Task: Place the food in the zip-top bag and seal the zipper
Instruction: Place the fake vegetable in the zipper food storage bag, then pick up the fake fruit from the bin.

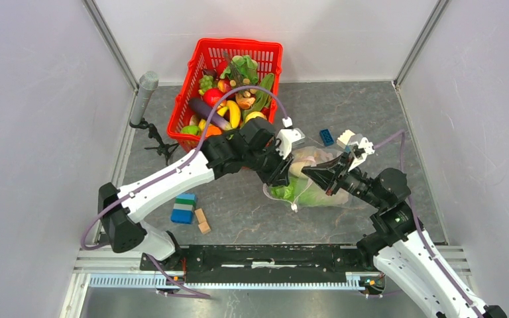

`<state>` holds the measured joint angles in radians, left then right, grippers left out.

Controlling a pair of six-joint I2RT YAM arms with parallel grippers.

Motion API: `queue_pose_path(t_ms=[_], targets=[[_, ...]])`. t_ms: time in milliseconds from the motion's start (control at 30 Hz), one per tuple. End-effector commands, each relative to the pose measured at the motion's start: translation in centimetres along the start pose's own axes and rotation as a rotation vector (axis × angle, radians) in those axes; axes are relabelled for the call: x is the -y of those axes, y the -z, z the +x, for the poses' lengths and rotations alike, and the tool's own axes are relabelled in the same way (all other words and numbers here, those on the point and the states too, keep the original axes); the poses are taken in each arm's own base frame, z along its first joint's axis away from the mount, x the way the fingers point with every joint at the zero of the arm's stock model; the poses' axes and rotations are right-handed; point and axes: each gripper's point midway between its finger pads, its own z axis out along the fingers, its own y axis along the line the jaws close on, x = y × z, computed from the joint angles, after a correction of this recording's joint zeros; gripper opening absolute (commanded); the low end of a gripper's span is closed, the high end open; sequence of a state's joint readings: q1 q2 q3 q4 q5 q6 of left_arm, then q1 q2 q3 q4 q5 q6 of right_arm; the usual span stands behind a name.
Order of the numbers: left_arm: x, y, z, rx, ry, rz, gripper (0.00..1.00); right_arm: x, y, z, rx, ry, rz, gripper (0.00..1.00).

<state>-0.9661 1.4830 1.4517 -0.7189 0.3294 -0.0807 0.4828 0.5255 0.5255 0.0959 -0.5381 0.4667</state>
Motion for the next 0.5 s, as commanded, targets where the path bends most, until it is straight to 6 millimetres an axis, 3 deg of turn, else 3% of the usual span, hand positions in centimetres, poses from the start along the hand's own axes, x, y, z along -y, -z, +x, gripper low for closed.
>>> queue_pose_path(t_ms=[0,133,233,333,467], targets=[[1.0,2.4,-3.3,0.181,-0.004,-0.007,0.46,0.3,0.2,-2.5,0.096,0.039,0.051,0.0],[1.2,7.2,-5.4,0.373,-0.06,-0.074,0.82,1.7,0.4,-2.6,0.113,0.031,0.128,0.0],[-1.5,10.5,-6.5,0.482,-0.07,-0.263,0.99,2.0,0.4,-2.5,0.118,0.028,0.145,0.0],[-5.4,13.1,-7.3,0.546,-0.032,-0.462,1.0,2.1,0.3,-2.2,0.114,0.02,0.141,0.0],[-10.8,14.4,-8.2,0.581,0.101,-0.577,1.0,1.9,0.2,-2.0,0.116,0.009,0.127,0.0]])
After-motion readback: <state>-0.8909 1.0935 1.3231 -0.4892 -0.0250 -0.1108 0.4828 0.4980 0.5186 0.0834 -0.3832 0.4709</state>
